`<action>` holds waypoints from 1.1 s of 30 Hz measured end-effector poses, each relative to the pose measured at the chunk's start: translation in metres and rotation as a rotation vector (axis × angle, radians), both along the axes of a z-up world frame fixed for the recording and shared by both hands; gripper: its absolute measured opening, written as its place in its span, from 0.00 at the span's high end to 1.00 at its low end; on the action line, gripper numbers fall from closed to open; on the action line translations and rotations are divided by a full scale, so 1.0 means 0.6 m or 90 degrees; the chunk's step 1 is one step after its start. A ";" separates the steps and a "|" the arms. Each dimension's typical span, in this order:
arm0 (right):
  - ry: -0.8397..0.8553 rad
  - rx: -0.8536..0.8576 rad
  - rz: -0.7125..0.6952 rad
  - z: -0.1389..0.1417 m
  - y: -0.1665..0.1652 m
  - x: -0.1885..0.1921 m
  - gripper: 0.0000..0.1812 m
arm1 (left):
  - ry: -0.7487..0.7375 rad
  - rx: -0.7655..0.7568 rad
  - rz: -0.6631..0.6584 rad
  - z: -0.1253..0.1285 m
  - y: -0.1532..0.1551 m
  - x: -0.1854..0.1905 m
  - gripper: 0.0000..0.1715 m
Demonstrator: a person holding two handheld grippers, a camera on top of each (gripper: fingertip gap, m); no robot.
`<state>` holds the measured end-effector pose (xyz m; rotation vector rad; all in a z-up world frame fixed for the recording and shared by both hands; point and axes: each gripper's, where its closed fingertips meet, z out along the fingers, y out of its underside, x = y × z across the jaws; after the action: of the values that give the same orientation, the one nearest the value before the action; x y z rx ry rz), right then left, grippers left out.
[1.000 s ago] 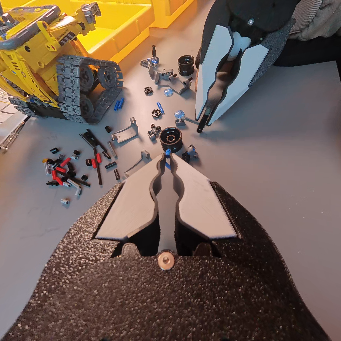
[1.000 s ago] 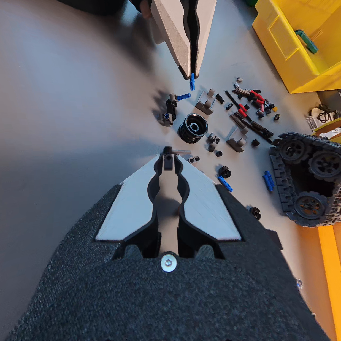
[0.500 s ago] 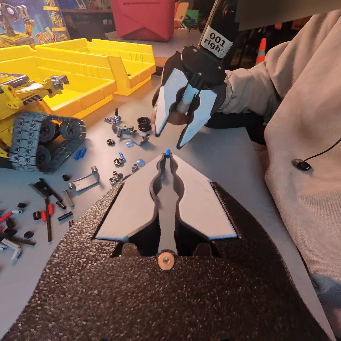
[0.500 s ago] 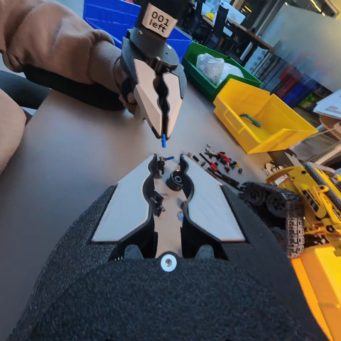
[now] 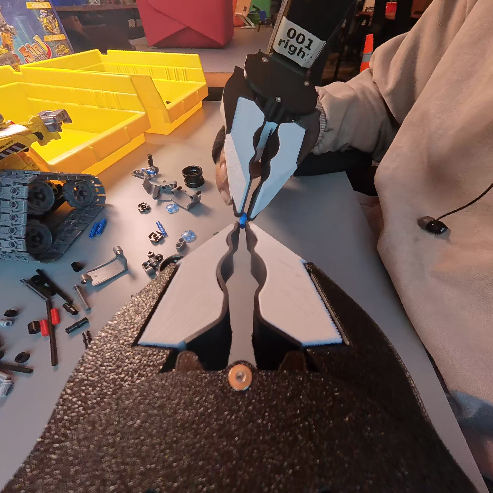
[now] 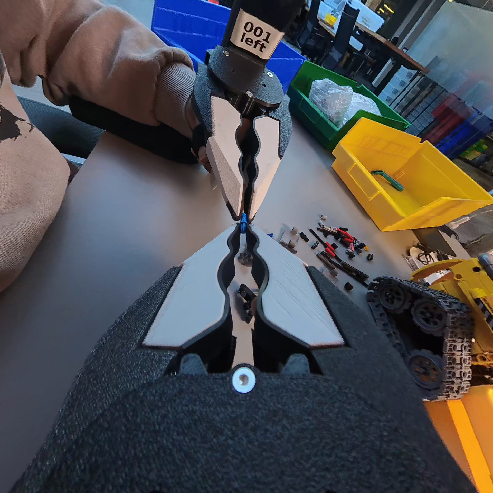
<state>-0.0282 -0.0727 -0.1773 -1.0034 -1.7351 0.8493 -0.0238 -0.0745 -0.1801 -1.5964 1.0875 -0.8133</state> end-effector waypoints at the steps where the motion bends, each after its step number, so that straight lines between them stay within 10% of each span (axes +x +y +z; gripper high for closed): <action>1: 0.004 -0.007 -0.001 0.007 0.004 0.002 0.99 | 0.000 0.007 0.012 0.002 0.004 -0.001 0.97; 4: 0.057 -0.009 -0.089 0.066 0.078 0.032 0.99 | 0.001 0.023 0.077 0.008 0.031 -0.019 0.77; 9: 0.173 0.023 -0.562 0.202 0.403 0.268 0.99 | 0.017 0.042 0.177 0.014 0.065 -0.048 0.64; 16: -0.168 -0.180 -0.874 -0.002 0.709 0.526 0.99 | 0.031 0.017 0.177 -0.001 0.067 -0.055 0.65; 24: -0.278 -0.271 -0.936 -0.104 0.770 0.562 0.92 | 0.057 0.000 0.179 -0.023 0.073 -0.061 0.67; 28: -0.044 -0.207 -0.873 0.027 0.747 0.525 0.92 | 0.065 -0.009 0.171 -0.028 0.072 -0.058 0.66; 33: 0.127 -0.090 -0.672 0.196 0.567 0.423 0.92 | 0.090 -0.012 0.162 -0.038 0.070 -0.052 0.67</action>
<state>0.2259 0.2676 -0.0596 -1.6222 -0.7679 0.3452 -0.0548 -0.0327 -0.2028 -1.7863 0.9507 -0.5503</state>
